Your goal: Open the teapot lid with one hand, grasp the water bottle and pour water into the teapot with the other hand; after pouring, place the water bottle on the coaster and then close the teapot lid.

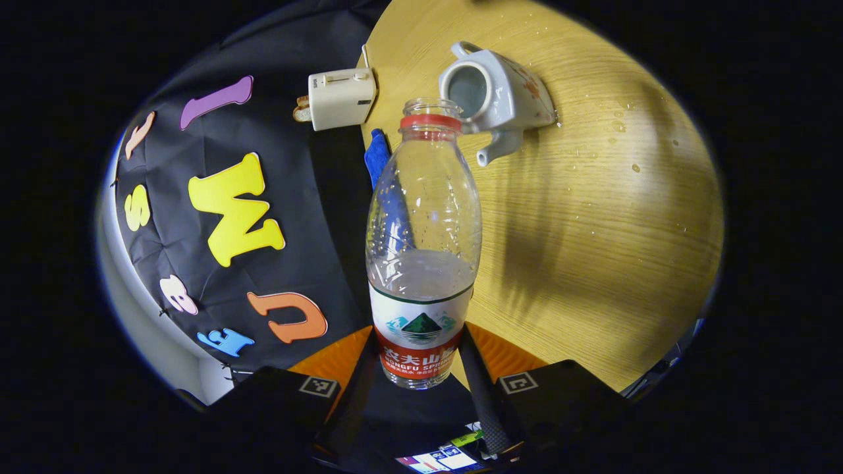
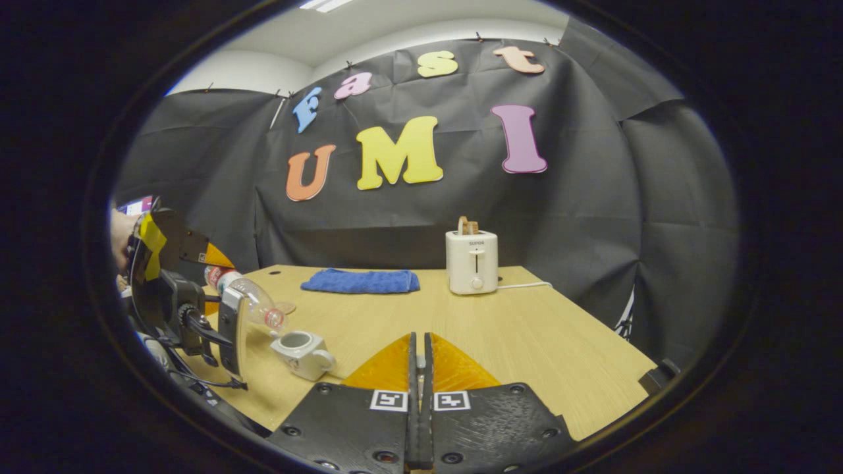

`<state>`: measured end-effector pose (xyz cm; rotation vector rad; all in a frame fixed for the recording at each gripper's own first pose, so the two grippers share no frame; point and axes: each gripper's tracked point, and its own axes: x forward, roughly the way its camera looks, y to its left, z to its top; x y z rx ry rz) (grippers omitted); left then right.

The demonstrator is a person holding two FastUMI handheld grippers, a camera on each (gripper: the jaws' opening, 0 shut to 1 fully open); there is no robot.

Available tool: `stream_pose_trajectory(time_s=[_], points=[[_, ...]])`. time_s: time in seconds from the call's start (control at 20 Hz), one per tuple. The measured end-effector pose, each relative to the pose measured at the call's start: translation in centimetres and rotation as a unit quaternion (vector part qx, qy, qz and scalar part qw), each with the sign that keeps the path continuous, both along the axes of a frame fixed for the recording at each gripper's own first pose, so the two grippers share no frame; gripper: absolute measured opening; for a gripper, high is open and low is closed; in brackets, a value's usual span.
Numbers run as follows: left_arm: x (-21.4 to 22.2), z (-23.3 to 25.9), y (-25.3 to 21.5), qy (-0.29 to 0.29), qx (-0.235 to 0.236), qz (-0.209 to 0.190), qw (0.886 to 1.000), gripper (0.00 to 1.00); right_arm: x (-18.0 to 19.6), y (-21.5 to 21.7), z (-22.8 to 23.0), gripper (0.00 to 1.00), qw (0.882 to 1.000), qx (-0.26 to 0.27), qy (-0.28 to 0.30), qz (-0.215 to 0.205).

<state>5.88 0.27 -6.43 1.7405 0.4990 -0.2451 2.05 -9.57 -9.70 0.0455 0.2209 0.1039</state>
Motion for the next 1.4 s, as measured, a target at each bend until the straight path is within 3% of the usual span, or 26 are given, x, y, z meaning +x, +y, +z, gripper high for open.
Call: stream_pose_trajectory(time_s=[1.4], points=[[1.3,3.5,-1.8,-0.018,0.107,-0.03,0.994,0.74,-1.0,-1.3,-0.2,0.0,1.0,0.013,0.0,0.0]])
